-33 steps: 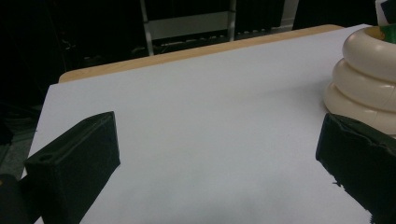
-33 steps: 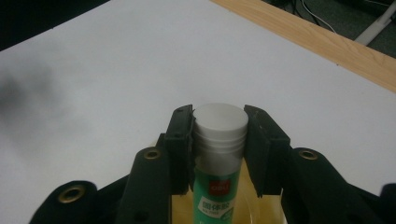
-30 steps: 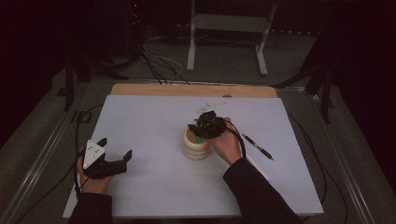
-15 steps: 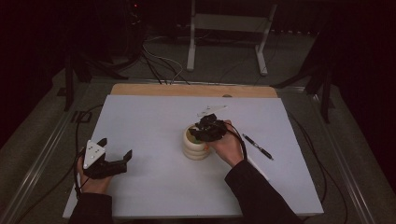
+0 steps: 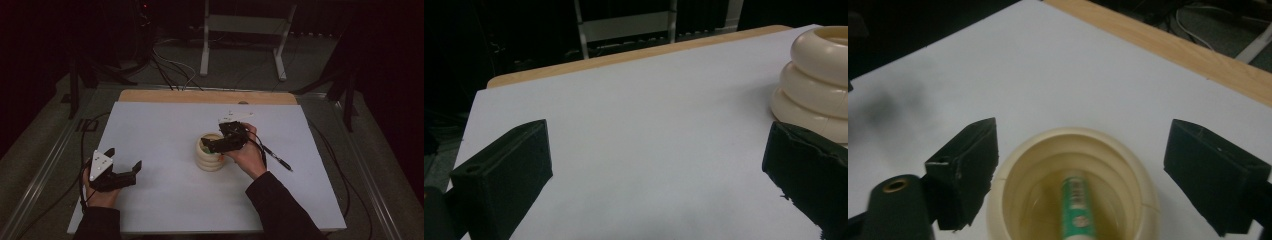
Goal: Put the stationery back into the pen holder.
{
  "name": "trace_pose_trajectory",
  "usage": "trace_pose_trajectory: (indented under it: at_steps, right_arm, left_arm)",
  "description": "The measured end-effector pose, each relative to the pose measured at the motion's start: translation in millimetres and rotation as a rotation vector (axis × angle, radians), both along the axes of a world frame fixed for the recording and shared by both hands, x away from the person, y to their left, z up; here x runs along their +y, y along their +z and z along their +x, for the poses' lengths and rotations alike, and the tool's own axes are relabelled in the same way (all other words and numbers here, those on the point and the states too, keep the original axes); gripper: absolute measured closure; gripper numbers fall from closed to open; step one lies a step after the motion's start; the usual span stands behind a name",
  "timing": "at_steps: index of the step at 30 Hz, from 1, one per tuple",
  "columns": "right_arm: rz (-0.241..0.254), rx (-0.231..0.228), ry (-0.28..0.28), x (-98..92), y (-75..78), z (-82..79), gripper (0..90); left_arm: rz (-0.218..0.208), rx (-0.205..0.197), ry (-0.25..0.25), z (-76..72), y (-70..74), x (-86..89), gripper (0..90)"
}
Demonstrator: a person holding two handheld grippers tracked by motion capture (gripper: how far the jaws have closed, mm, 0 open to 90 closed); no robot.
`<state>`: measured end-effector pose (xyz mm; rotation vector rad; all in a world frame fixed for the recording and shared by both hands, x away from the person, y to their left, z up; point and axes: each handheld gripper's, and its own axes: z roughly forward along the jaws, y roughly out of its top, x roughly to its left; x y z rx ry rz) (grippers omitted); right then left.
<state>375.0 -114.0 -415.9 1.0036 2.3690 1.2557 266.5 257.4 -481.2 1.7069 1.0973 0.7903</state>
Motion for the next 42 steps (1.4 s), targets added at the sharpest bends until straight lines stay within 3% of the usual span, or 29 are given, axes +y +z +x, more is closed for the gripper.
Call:
trace_pose_trajectory:
  at_steps: [8, 25, 42]
  right_arm:
    - [0.002, -0.01, -0.039, -8.5, 2.6, 0.2, 0.0]
    - [0.004, -0.036, -0.059, -27.9, 8.8, -1.5, 0.0]
    - [-0.037, -0.04, -0.075, -48.0, 14.3, -6.5, 0.0]
  left_arm:
    - [0.002, 0.002, -0.002, 0.3, -0.4, -0.6, 0.1]
    - [0.001, 0.003, 0.0, 0.2, -0.6, -0.8, 0.1]
    - [0.004, 0.001, 0.001, -1.0, -0.1, -0.4, 0.1]
